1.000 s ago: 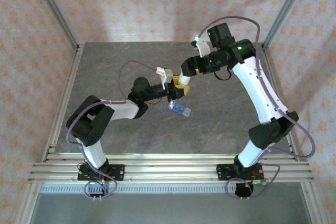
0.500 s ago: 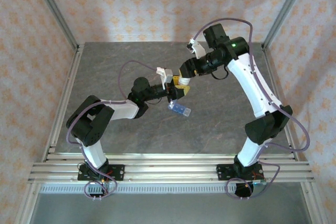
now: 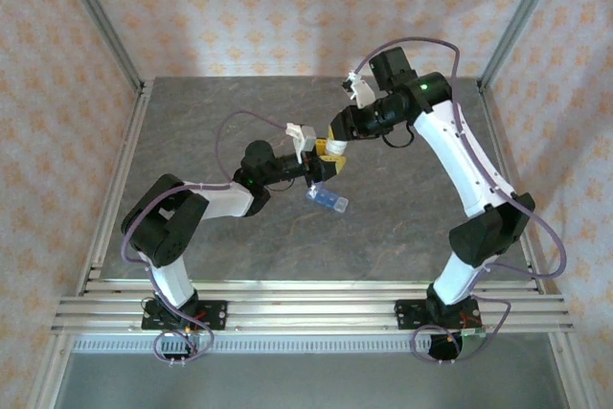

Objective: Sort the pills into containers

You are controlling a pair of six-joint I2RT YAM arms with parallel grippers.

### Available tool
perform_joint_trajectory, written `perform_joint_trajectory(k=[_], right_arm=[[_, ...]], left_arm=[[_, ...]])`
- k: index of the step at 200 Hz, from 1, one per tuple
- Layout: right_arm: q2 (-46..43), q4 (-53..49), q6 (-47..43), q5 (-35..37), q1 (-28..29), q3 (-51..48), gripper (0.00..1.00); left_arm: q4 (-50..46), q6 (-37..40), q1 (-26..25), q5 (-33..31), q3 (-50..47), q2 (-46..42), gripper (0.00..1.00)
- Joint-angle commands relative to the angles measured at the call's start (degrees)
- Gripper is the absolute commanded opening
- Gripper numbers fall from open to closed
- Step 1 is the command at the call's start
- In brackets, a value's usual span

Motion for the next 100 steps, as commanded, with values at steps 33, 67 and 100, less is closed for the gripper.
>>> perform_joint_trajectory(k=[33, 67, 100], right_arm=[[-3.69, 10.37, 16.5, 9.64, 3.16, -10.77, 0.37], [-3.73, 10.53, 17.28, 10.21, 3.31, -10.82, 0.38], [-3.43, 9.11, 16.8, 10.8, 3.31, -9.12, 0.42]], left_arm=[[4.53, 5.83, -0.47, -7.92, -0.04, -4.84, 0.0], [4.55, 5.96, -0.48, -7.69, -0.28, -4.57, 0.0], [4.73, 5.76, -0.56, -7.36, -0.62, -4.26, 0.0]])
